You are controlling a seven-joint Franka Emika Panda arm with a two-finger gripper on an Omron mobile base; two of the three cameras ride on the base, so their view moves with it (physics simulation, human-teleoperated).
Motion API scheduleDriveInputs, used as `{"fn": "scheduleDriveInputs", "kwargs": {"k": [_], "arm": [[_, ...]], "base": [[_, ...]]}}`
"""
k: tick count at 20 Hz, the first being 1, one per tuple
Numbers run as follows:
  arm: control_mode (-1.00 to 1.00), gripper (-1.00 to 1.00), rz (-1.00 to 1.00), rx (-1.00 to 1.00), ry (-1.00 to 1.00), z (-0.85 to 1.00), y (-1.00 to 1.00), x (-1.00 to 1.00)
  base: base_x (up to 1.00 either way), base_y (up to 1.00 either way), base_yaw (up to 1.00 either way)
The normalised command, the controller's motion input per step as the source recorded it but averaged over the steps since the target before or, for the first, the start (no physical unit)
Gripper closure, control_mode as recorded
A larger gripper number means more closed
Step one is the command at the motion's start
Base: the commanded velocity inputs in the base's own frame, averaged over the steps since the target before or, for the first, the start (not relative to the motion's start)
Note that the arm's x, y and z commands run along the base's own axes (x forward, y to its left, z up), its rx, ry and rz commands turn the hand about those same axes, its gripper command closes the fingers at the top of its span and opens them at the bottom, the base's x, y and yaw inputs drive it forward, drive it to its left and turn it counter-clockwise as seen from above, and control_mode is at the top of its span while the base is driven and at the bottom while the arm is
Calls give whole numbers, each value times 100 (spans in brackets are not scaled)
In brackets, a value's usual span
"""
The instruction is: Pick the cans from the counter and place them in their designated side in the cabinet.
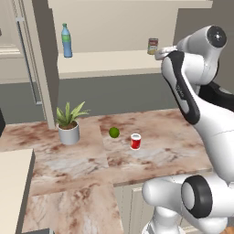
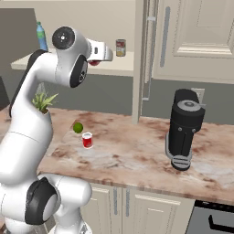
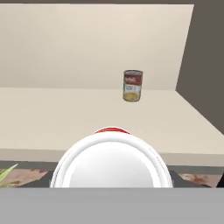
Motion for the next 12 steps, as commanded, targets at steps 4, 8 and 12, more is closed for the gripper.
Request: {"fn": "scheduleDriveInputs", "kwargs": {"k": [4,8,12], "arm": [[-100,100,0,0,0,-4,0,21],[-100,100,0,0,0,-5,0,26],[-100,100,0,0,0,-5,0,22]], "base": [[0,0,0],[0,0,0],[0,0,0]]}}
